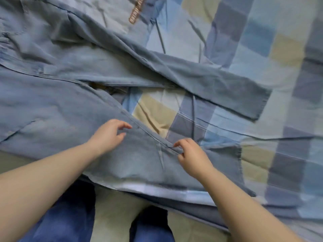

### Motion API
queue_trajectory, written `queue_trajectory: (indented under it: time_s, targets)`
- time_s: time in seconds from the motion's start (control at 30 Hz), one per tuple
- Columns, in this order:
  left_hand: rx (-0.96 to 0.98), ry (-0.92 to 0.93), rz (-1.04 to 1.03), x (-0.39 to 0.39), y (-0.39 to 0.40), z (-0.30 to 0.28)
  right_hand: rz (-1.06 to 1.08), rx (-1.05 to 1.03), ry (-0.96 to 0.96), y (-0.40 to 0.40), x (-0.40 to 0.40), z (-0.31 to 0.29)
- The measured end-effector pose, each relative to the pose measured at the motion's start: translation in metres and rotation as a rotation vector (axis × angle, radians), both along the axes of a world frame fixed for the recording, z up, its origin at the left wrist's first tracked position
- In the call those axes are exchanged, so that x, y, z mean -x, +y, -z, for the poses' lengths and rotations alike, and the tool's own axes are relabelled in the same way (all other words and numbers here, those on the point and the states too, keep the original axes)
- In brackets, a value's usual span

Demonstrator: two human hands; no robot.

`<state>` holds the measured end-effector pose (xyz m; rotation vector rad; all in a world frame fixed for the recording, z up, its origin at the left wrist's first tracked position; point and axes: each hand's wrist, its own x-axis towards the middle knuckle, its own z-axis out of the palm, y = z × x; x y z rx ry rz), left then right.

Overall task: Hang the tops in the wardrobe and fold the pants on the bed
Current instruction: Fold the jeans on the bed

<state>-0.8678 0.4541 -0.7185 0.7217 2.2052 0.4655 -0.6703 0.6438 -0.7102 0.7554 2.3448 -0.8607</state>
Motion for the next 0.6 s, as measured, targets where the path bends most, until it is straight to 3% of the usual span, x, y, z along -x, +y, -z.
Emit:
queue_trajectory:
  time_s: [0.1, 0.23, 0.47, 0.6]
  targets:
    - [0.054, -0.116, 0.21, -0.08, 0.045, 0.016, 0.016, -0.098, -0.134, 0.044, -0.103, 0.008]
    - [0.082, -0.105, 0.438, -0.151, 0.092, 0.034, -0.016, -0.196, -0.209, 0.085, -0.193, 0.026]
    - [0.063, 0.142, 0.766, -0.205, 0.168, 0.077, -0.138, -0.257, -0.299, 0.125, -0.263, 0.069]
    - [-0.008, 0.175, 0.969, -0.249, 0.208, 0.094, -0.04, -0.216, -0.231, 0.13, -0.266, 0.083]
